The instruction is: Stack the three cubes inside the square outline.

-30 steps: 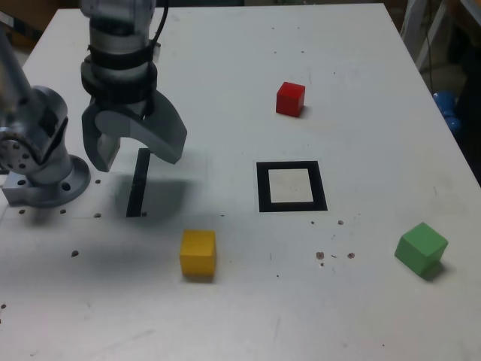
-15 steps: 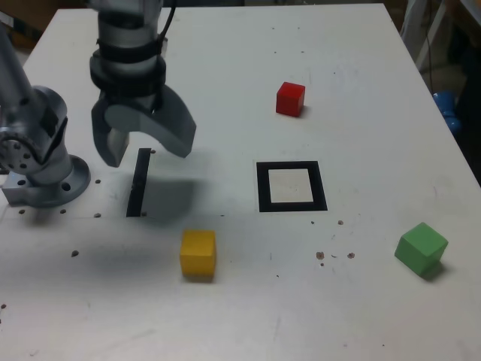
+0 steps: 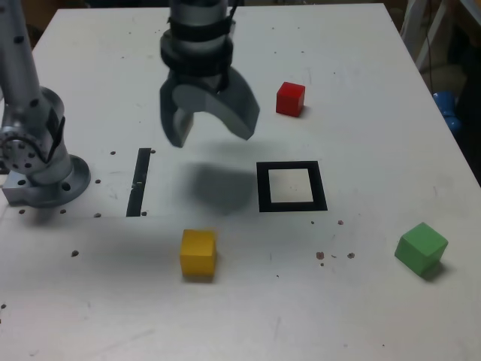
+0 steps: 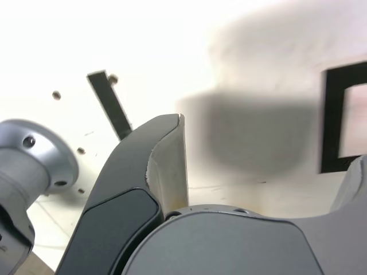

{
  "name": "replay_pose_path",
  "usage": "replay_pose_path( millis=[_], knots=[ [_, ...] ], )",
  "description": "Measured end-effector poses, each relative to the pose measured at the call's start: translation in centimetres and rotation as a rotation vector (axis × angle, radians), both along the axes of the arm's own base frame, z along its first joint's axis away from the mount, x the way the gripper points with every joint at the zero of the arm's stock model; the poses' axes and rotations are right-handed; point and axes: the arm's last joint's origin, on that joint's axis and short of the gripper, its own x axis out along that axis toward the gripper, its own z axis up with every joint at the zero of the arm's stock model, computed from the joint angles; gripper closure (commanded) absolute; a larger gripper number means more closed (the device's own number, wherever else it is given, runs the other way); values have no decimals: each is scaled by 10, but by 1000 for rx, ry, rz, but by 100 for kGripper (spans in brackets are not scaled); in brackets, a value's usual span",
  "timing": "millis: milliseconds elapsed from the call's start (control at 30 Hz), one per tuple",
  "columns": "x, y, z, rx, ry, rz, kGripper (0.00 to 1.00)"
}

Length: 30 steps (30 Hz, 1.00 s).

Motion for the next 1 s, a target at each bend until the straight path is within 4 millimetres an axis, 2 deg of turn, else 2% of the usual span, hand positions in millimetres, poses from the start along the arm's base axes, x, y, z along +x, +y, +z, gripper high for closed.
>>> replay_pose_path(
  millis=[200,467,600,733,900,1000],
  knots=[
    [27,17,5,22,-8,-22,1],
    [55,54,-5,52,26,-35,1],
    [64,66,-8,62,27,-55,1],
    [78,89,-15,62,39,-66,1],
    [92,107,-14,69,19,-94,2],
    [101,117,-20,65,26,-105,3]
  ],
)
